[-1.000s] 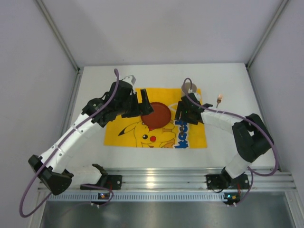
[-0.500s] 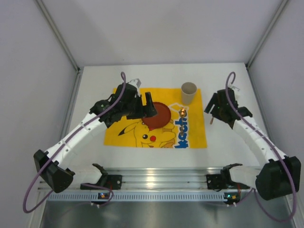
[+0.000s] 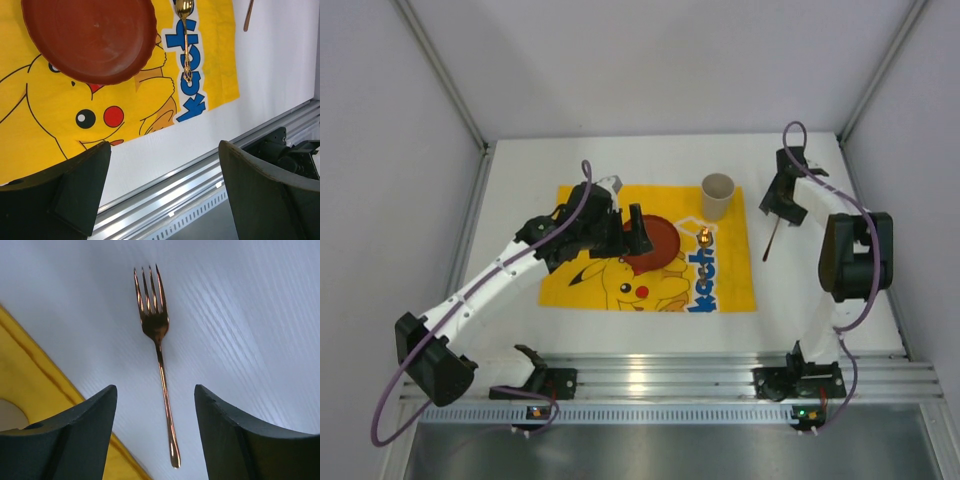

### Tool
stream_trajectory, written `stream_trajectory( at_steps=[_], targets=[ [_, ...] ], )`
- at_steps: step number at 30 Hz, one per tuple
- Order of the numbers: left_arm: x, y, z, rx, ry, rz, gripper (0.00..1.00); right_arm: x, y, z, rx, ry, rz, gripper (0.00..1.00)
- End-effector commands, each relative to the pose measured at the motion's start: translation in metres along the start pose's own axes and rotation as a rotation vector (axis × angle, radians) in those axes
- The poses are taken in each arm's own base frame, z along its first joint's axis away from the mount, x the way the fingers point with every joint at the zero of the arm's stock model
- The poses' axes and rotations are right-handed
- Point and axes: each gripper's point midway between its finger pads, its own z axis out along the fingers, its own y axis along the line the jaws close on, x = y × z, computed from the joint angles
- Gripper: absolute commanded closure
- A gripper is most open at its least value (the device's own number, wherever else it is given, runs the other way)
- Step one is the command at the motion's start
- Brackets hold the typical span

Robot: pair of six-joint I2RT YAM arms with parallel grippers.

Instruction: Set the dinner table for one person

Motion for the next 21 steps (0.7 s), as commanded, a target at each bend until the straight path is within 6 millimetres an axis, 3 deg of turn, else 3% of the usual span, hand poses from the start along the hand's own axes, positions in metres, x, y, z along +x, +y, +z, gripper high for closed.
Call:
stream_trajectory(
  at_steps=[1, 2, 3, 6, 10, 14, 15, 19, 21],
  targets=[
    [-0.008, -0.006, -0.005, 0.04, -0.045, 0.016, 0.06, -0.027, -0.003, 0.017, 0.062, -0.022, 0.003, 0.37],
    [-0.008, -0.003, -0.005, 0.032, -0.046, 0.016, 0.06, -0.036, 0.0, 0.018, 0.063, -0.035, 0.008, 0.37],
    [-0.007, -0.001, -0.006, 0.025, -0.044, 0.016, 0.06, -0.029, -0.002, 0.031, 0.088, -0.001, -0.002, 0.39],
    [-0.01, 0.004, -0.009, 0.005, -0.054, 0.014, 0.06, -0.026, -0.005, 0.044, 0.134, 0.03, -0.005, 0.42],
    [-0.013, 0.012, -0.01, -0.009, -0.063, 0.002, 0.05, -0.019, -0.008, 0.045, 0.149, 0.054, 0.026, 0.43],
    [-0.019, 0.018, -0.003, -0.009, -0.06, -0.013, 0.05, 0.005, -0.013, 0.044, 0.145, 0.101, 0.047, 0.48],
    [-0.02, 0.018, -0.001, -0.007, -0.059, -0.012, 0.05, 0.007, -0.013, 0.041, 0.134, 0.102, 0.051, 0.55],
    [-0.025, 0.018, 0.008, -0.004, -0.045, -0.006, 0.05, 0.038, -0.021, 0.042, 0.133, 0.167, 0.058, 0.65],
    [-0.027, 0.018, 0.01, 0.0, -0.039, -0.001, 0.05, 0.042, -0.023, 0.045, 0.136, 0.167, 0.057, 0.69]
  ],
)
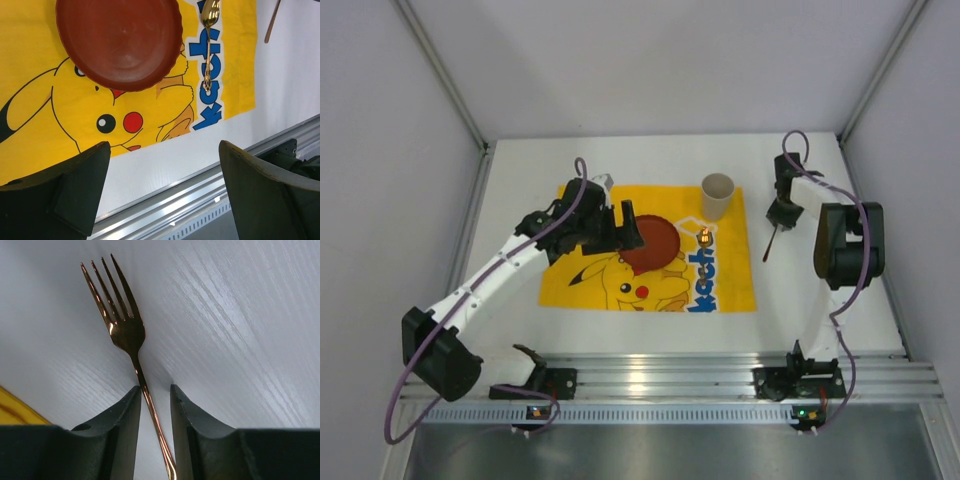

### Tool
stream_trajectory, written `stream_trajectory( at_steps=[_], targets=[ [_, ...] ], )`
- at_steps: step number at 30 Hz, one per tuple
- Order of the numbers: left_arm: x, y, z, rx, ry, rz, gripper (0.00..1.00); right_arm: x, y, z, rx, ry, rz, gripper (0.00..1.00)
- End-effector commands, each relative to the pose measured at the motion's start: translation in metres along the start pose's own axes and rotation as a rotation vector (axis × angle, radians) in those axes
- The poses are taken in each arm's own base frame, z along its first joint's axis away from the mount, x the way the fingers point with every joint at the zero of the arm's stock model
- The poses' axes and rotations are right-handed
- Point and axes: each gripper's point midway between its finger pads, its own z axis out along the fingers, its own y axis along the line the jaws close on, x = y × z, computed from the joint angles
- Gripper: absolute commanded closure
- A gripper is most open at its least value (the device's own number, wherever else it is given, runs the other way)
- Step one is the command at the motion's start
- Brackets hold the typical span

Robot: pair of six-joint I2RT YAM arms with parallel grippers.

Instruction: Set the dinner table for one person

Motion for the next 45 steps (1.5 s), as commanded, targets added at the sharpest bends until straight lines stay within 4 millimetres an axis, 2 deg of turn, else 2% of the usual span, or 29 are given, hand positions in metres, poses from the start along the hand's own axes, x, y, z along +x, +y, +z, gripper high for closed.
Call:
stream_trajectory(
  at_steps=[1, 5, 8, 11, 14, 16, 20, 21, 23, 24, 26, 28, 30, 33, 35, 36, 37, 38, 39, 40, 41, 42, 45],
  targets=[
    [-0.015, -0.012, 0.006, 0.053, -0.018, 0.028, 0.05, 0.04, -0.021, 0.012, 0.049, 0.116, -0.02, 0.7],
    [-0.021, -0.019, 0.01, 0.075, -0.003, 0.043, 0.05, 0.046, -0.018, 0.023, 0.044, 0.122, -0.021, 0.78],
    [-0.022, -0.022, 0.013, 0.072, 0.02, 0.056, 0.05, 0.039, -0.014, 0.027, 0.039, 0.105, -0.017, 0.85],
    [-0.022, -0.024, 0.014, 0.076, 0.038, 0.072, 0.05, 0.036, -0.01, 0.031, 0.047, 0.12, -0.019, 1.0],
    [-0.023, -0.026, 0.016, 0.083, 0.048, 0.079, 0.05, 0.032, -0.006, 0.031, 0.034, 0.113, -0.023, 1.0],
    [-0.024, -0.03, 0.018, 0.097, 0.058, 0.091, 0.06, 0.024, -0.007, 0.019, 0.025, 0.089, -0.024, 1.0],
    [-0.035, -0.047, 0.015, 0.145, 0.032, 0.125, 0.06, 0.006, -0.015, -0.021, 0.004, 0.024, -0.018, 1.0],
    [-0.037, -0.05, 0.016, 0.158, 0.031, 0.133, 0.06, -0.004, -0.016, -0.041, -0.024, -0.014, -0.015, 1.0],
    [-0.04, -0.064, 0.018, 0.197, 0.033, 0.148, 0.05, -0.009, -0.022, -0.061, -0.033, -0.035, -0.016, 1.0],
    [-0.041, -0.07, 0.019, 0.215, 0.032, 0.155, 0.05, -0.017, -0.024, -0.079, -0.055, -0.071, -0.01, 1.0],
    [-0.04, -0.088, 0.023, 0.258, 0.04, 0.182, 0.05, -0.022, -0.028, -0.101, -0.072, -0.087, -0.006, 1.0],
    [-0.043, -0.108, 0.027, 0.303, 0.027, 0.208, 0.05, -0.031, -0.029, -0.13, -0.123, -0.129, 0.006, 1.0],
    [-0.046, -0.122, 0.03, 0.341, 0.021, 0.225, 0.05, -0.032, -0.034, -0.157, -0.163, -0.149, 0.014, 1.0],
    [-0.048, -0.149, 0.036, 0.426, 0.035, 0.248, 0.05, -0.029, -0.037, -0.195, -0.242, -0.165, 0.022, 1.0],
    [-0.05, -0.175, 0.037, 0.505, 0.044, 0.272, 0.05, -0.021, -0.039, -0.219, -0.309, -0.166, 0.027, 1.0],
    [-0.046, -0.181, 0.047, 0.521, 0.068, 0.279, 0.05, -0.018, -0.04, -0.227, -0.333, -0.167, 0.031, 1.0],
    [-0.049, -0.199, 0.041, 0.565, 0.055, 0.304, 0.05, -0.009, -0.037, -0.233, -0.371, -0.144, 0.024, 1.0],
    [-0.047, -0.207, 0.043, 0.581, 0.063, 0.314, 0.06, -0.006, -0.039, -0.248, -0.416, -0.163, 0.042, 1.0],
    [-0.042, -0.223, 0.044, 0.621, 0.082, 0.331, 0.06, 0.003, -0.036, -0.252, -0.456, -0.142, 0.043, 1.0],
    [-0.039, -0.23, 0.045, 0.638, 0.089, 0.34, 0.07, 0.007, -0.037, -0.256, -0.476, -0.142, 0.05, 1.0],
    [-0.037, -0.236, 0.047, 0.65, 0.097, 0.346, 0.07, 0.012, -0.037, -0.27, -0.525, -0.151, 0.067, 1.0],
    [-0.026, -0.243, 0.055, 0.662, 0.125, 0.354, 0.07, 0.02, -0.037, -0.271, -0.543, -0.131, 0.067, 1.0],
    [-0.021, -0.266, 0.055, 0.707, 0.129, 0.374, 0.07, 0.031, -0.04, -0.283, -0.589, -0.128, 0.072, 1.0]
  ],
)
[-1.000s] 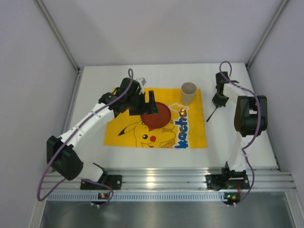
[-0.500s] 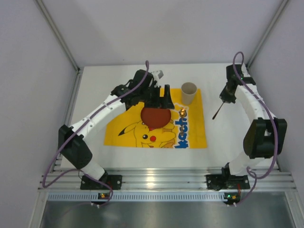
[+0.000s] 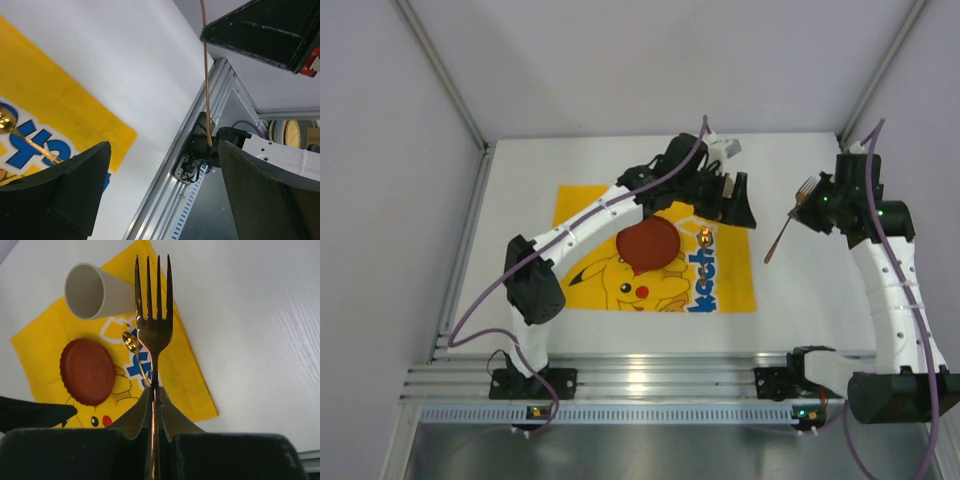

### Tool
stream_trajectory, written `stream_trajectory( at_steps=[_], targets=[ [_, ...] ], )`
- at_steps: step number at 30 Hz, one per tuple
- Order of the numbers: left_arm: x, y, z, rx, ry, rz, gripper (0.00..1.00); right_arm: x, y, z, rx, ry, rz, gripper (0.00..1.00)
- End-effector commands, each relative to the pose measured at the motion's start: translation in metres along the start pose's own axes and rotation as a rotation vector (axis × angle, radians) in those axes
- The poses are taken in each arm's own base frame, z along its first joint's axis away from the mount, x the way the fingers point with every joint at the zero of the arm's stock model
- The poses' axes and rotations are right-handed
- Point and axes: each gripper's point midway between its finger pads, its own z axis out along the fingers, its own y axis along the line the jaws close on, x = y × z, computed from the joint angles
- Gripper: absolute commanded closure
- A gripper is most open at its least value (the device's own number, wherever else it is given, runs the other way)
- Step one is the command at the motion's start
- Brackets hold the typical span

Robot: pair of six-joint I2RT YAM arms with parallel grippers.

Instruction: Set the dinner table for one person

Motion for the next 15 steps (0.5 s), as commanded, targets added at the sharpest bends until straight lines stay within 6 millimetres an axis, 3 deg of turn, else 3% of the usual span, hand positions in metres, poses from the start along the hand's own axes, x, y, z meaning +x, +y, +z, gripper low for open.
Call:
stream_trajectory(
  at_steps=[1, 6, 15],
  targets=[
    [-0.012, -0.043, 0.009, 0.13, -0.023, 0.076, 0.07, 0.019, 0.011, -0.018, -0.086, 0.056, 0.029, 1.0],
    [0.0, -0.065, 0.024, 0.214, 0.013, 0.078, 0.07, 0.022, 0.014, -0.031, -0.119, 0.052, 0.017, 1.0],
    [0.044, -0.077, 0.053, 0.233, 0.096, 0.08, 0.13, 0.015, 0.025, -0.041, -0.159, 0.053, 0.025, 1.0]
  ],
)
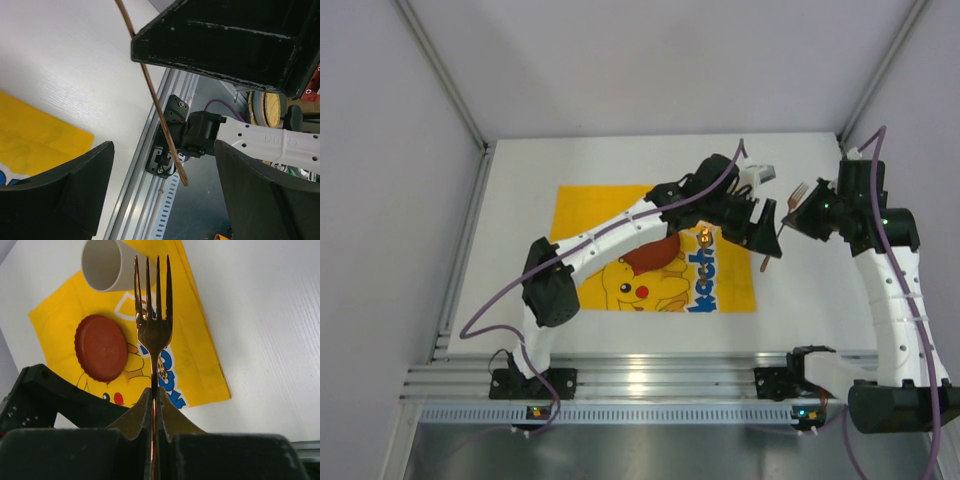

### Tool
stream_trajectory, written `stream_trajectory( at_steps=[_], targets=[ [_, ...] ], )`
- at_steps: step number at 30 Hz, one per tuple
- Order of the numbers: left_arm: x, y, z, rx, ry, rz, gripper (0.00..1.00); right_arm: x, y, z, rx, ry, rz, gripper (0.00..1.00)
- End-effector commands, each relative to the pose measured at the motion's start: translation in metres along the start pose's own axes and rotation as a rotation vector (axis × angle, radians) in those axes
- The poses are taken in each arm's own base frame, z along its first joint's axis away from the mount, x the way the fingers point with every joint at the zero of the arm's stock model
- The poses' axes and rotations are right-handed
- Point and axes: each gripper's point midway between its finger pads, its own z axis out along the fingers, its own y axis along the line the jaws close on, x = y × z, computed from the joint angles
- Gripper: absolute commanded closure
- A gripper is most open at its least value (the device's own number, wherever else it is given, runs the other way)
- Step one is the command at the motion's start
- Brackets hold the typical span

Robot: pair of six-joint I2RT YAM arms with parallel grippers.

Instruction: Set the dinner table for one person

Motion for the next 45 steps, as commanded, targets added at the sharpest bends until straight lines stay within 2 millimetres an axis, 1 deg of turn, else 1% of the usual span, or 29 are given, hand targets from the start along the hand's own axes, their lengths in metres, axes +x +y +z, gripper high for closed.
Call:
stream_trajectory(
  at_steps=[1, 2, 3, 4, 6, 7, 9, 13, 14, 16, 17, 18, 19, 20, 21, 22, 23, 24, 25, 26, 27, 28, 29, 31, 32, 34, 38, 41, 45],
  targets=[
    [-0.002, -0.017, 0.011, 0.064, -0.022, 0.042, 0.19, -0.008, 0.017, -0.015, -0.062, -0.019, 0.004, 1.0],
    [-0.003, -0.016, 0.013, 0.065, -0.023, 0.043, 0.21, -0.008, 0.019, -0.016, -0.066, -0.017, 0.006, 1.0],
    [-0.004, -0.016, 0.014, 0.066, -0.025, 0.044, 0.27, -0.008, 0.02, -0.017, -0.071, -0.016, 0.008, 1.0],
    [-0.005, -0.017, 0.015, 0.073, -0.024, 0.043, 0.4, -0.008, 0.02, -0.016, -0.071, -0.013, 0.008, 1.0],
    [-0.005, -0.015, 0.02, 0.079, -0.018, 0.036, 0.51, -0.008, 0.022, -0.018, -0.079, -0.013, 0.014, 1.0],
    [-0.005, -0.015, 0.021, 0.082, -0.015, 0.031, 0.73, -0.007, 0.023, -0.018, -0.084, -0.011, 0.013, 1.0],
    [-0.006, -0.011, 0.024, 0.067, -0.019, 0.023, 0.99, -0.007, 0.022, -0.017, -0.082, -0.007, 0.013, 1.0],
    [-0.007, -0.01, 0.019, 0.047, -0.025, 0.025, 1.0, -0.006, 0.025, -0.017, -0.099, 0.0, 0.004, 1.0],
    [-0.005, -0.005, 0.016, 0.027, -0.018, 0.014, 1.0, -0.008, 0.027, -0.017, -0.111, -0.005, 0.0, 0.91],
    [-0.006, 0.003, 0.009, -0.007, -0.028, 0.009, 1.0, -0.008, 0.032, -0.017, -0.13, 0.009, -0.02, 0.55],
    [-0.008, 0.013, -0.004, -0.03, -0.04, -0.007, 1.0, -0.012, 0.035, -0.021, -0.136, -0.004, -0.026, 0.15],
    [-0.01, 0.018, -0.013, -0.044, -0.059, -0.024, 1.0, -0.015, 0.035, -0.023, -0.132, -0.015, -0.035, 0.0],
    [-0.019, 0.008, -0.035, -0.035, -0.103, -0.016, 1.0, -0.019, 0.035, -0.026, -0.128, -0.029, -0.056, 0.0],
    [-0.017, 0.035, -0.05, -0.075, -0.125, -0.057, 1.0, -0.026, 0.036, -0.033, -0.12, -0.061, -0.07, 0.0],
    [-0.019, 0.042, -0.064, -0.092, -0.149, -0.077, 1.0, -0.029, 0.035, -0.036, -0.115, -0.075, -0.096, 0.0],
    [-0.027, 0.034, -0.093, -0.092, -0.203, -0.065, 1.0, -0.031, 0.034, -0.04, -0.111, -0.089, -0.105, 0.0],
    [-0.022, 0.064, -0.114, -0.145, -0.222, -0.111, 1.0, -0.035, 0.033, -0.044, -0.102, -0.107, -0.118, 0.0],
    [-0.02, 0.073, -0.131, -0.173, -0.237, -0.122, 1.0, -0.036, 0.031, -0.045, -0.094, -0.112, -0.124, 0.0],
    [-0.02, 0.068, -0.157, -0.185, -0.274, -0.109, 1.0, -0.035, 0.029, -0.046, -0.087, -0.113, -0.142, 0.0],
    [-0.004, 0.097, -0.178, -0.253, -0.254, -0.151, 1.0, -0.032, 0.024, -0.044, -0.07, -0.107, -0.149, 0.0],
    [-0.007, 0.103, -0.193, -0.268, -0.279, -0.131, 1.0, -0.03, 0.022, -0.043, -0.065, -0.104, -0.148, 0.0],
    [0.005, 0.107, -0.21, -0.286, -0.261, -0.153, 1.0, -0.028, 0.02, -0.043, -0.06, -0.102, -0.146, 0.0],
    [0.013, 0.13, -0.233, -0.325, -0.272, -0.207, 1.0, -0.024, 0.015, -0.038, -0.05, -0.089, -0.142, 0.0],
    [0.029, 0.139, -0.254, -0.342, -0.257, -0.226, 1.0, -0.017, 0.013, -0.035, -0.054, -0.073, -0.131, 0.0],
    [0.037, 0.155, -0.265, -0.404, -0.266, -0.253, 1.0, -0.01, 0.01, -0.03, -0.053, -0.048, -0.126, 0.0],
    [0.052, 0.175, -0.277, -0.533, -0.259, -0.26, 1.0, -0.004, 0.007, -0.025, -0.051, -0.026, -0.116, 0.0],
    [0.105, 0.221, -0.282, -0.688, -0.141, -0.432, 1.0, 0.008, 0.002, -0.018, -0.04, 0.022, -0.111, 0.0],
    [0.131, 0.24, -0.275, -0.716, -0.078, -0.51, 1.0, 0.013, 0.002, -0.016, -0.047, 0.037, -0.117, 0.0],
    [0.144, 0.257, -0.27, -0.735, -0.058, -0.556, 1.0, 0.021, 0.001, -0.013, -0.052, 0.062, -0.114, 0.0]
  ],
)
